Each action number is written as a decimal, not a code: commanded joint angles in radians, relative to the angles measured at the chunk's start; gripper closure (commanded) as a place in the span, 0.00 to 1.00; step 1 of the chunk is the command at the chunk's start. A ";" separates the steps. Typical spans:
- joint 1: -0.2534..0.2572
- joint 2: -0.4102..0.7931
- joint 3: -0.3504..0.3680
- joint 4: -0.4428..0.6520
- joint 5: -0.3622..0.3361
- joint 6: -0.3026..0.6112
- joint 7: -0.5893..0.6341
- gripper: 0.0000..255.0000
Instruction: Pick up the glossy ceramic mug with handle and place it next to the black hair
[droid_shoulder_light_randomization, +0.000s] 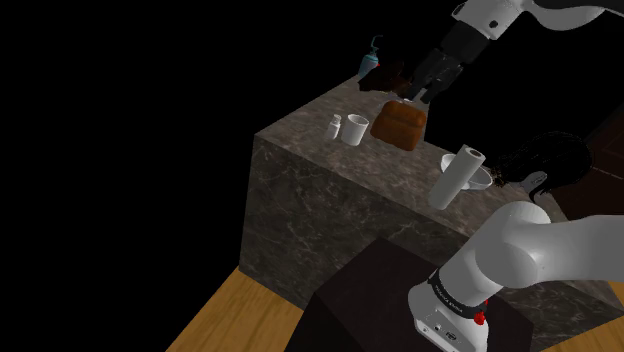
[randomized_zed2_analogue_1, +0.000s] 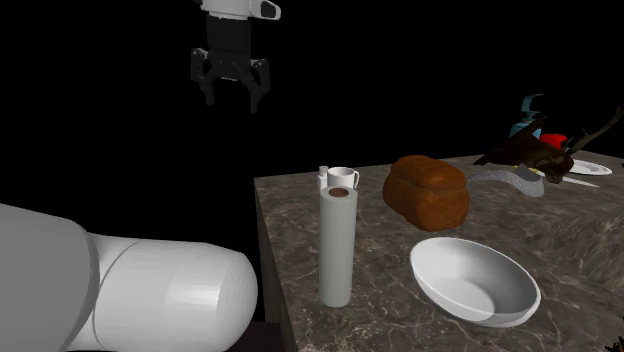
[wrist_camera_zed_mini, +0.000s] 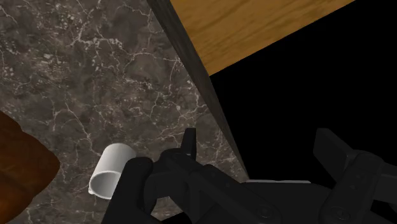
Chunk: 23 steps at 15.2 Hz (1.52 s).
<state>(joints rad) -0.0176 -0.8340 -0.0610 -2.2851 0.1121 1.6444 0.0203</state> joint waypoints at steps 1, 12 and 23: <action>0.000 0.000 0.000 0.000 0.000 0.000 0.000 0.00; -0.018 0.284 -0.084 -0.019 -0.091 0.283 -0.157 0.00; -0.030 0.654 -0.162 0.117 -0.121 0.511 -0.298 0.00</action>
<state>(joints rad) -0.0457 -0.2164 -0.2156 -2.1889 -0.0087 2.1392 -0.2623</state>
